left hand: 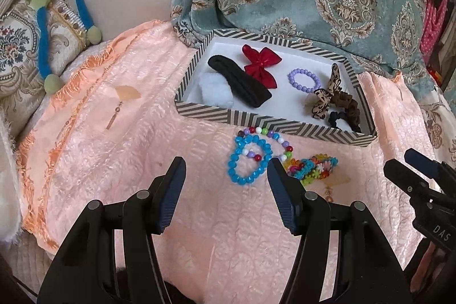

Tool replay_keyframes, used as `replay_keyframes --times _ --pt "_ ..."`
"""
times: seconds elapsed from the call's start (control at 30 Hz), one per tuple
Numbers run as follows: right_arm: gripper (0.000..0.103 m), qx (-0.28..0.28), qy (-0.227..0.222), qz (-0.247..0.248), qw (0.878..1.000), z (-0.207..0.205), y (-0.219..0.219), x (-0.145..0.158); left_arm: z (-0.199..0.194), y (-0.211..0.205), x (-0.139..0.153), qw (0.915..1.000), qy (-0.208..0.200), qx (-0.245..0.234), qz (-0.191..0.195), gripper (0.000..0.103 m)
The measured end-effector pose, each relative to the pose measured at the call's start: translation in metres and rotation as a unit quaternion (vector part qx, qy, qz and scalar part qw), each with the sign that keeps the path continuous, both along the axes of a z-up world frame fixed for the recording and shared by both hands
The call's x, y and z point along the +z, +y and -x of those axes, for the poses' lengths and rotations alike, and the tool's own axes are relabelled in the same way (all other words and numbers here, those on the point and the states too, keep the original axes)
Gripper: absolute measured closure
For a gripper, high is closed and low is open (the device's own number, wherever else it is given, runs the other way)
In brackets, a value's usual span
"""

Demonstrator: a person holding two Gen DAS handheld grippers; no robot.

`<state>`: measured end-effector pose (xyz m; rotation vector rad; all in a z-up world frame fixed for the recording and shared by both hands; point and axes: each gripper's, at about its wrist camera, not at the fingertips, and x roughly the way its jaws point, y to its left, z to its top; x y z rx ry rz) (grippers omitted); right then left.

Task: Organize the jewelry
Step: 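Release both items in the tray and withdraw both open tools toward the bracelets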

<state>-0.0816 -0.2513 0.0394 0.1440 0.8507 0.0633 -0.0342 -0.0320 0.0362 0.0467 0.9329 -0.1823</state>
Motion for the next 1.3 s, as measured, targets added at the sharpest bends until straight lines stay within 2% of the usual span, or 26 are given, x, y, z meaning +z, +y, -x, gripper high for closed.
replay_keyframes --times 0.5,0.8,0.9,1.03,1.27,1.3 --pt "0.038 0.005 0.03 -0.012 0.999 0.0 -0.012 -0.027 -0.013 0.041 -0.025 0.9969 0.063 0.025 0.039 0.044" --pt "0.039 0.03 0.045 -0.047 0.997 -0.011 -0.008 -0.052 -0.023 0.038 -0.042 0.9945 0.086 0.021 0.056 0.044" --pt "0.046 0.03 0.046 -0.05 0.997 -0.019 -0.008 -0.057 -0.028 0.035 -0.046 0.9943 0.089 0.017 0.057 0.044" --pt "0.046 0.041 0.044 -0.047 0.997 -0.031 -0.003 -0.061 -0.035 0.033 -0.053 0.9934 0.098 0.016 0.057 0.044" --pt "0.046 0.041 0.048 -0.076 0.995 -0.055 0.001 -0.07 -0.048 0.022 -0.064 0.9925 0.11 0.008 0.053 0.044" --pt "0.049 0.043 0.05 -0.076 0.995 -0.058 0.003 -0.072 -0.049 0.021 -0.065 0.9925 0.11 0.007 0.053 0.044"
